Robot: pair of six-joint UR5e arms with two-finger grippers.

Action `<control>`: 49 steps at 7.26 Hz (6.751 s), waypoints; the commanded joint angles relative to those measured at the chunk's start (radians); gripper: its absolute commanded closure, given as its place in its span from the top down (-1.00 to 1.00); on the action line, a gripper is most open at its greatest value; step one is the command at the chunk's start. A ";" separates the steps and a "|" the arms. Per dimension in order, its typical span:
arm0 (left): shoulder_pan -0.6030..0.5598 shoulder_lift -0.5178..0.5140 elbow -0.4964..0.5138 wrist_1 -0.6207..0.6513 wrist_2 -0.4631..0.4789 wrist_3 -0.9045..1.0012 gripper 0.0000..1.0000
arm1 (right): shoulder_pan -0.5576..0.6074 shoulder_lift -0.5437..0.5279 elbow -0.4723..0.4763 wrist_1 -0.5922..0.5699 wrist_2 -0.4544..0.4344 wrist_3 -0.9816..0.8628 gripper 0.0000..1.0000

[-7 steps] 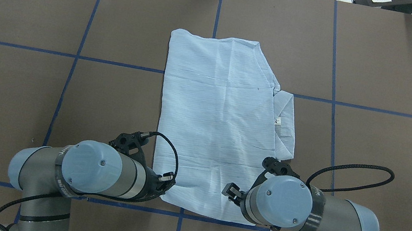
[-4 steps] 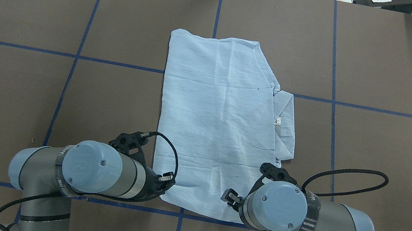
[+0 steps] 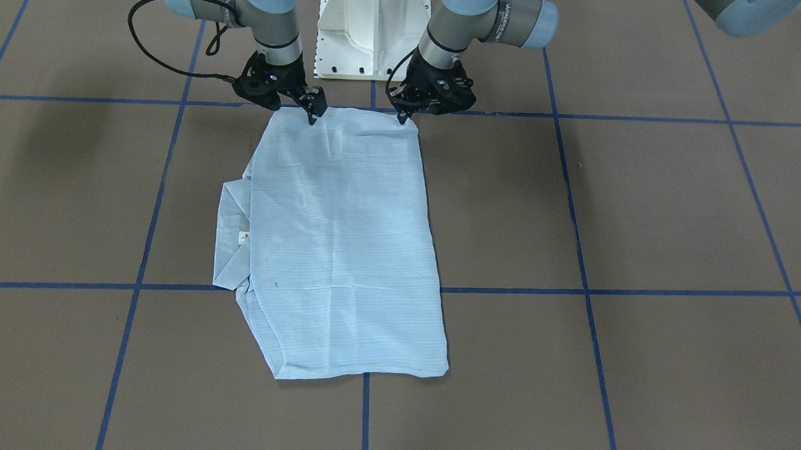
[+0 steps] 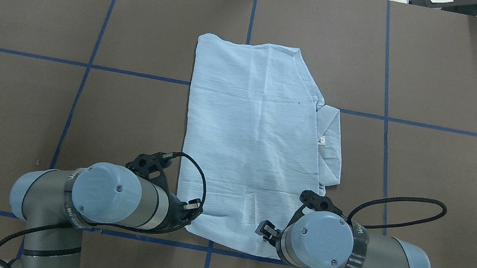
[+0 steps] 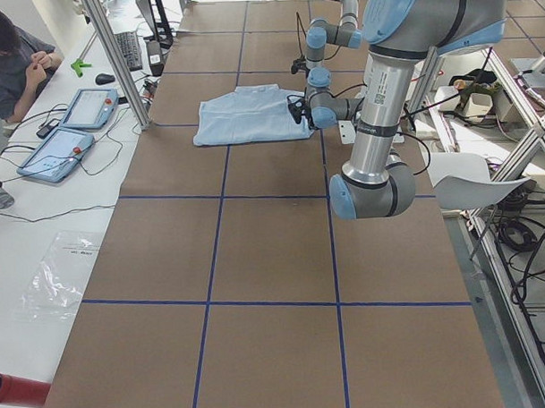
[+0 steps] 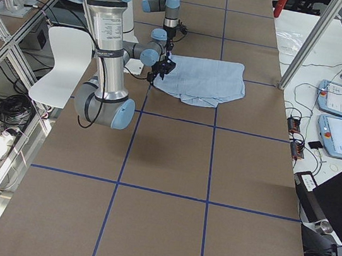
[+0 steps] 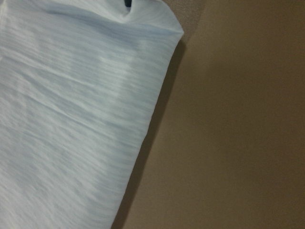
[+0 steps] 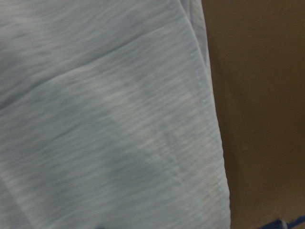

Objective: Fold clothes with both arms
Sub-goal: 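Grasp the near edge corners of the shirt with both grippers, then lift the near edge with both grippers and fold it toward the far edge, then release the folded edge and raise the left gripper away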

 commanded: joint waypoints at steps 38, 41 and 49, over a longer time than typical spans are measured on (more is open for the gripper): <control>-0.442 -0.294 0.327 0.084 -0.179 0.354 0.99 | 0.501 0.341 -0.435 0.215 0.338 -0.413 0.99; -0.457 -0.290 0.324 0.090 -0.181 0.374 1.00 | 0.526 0.363 -0.436 0.214 0.336 -0.430 1.00; -0.574 -0.057 0.086 0.183 -0.181 0.712 1.00 | 0.364 0.582 -0.731 0.209 0.131 -0.701 1.00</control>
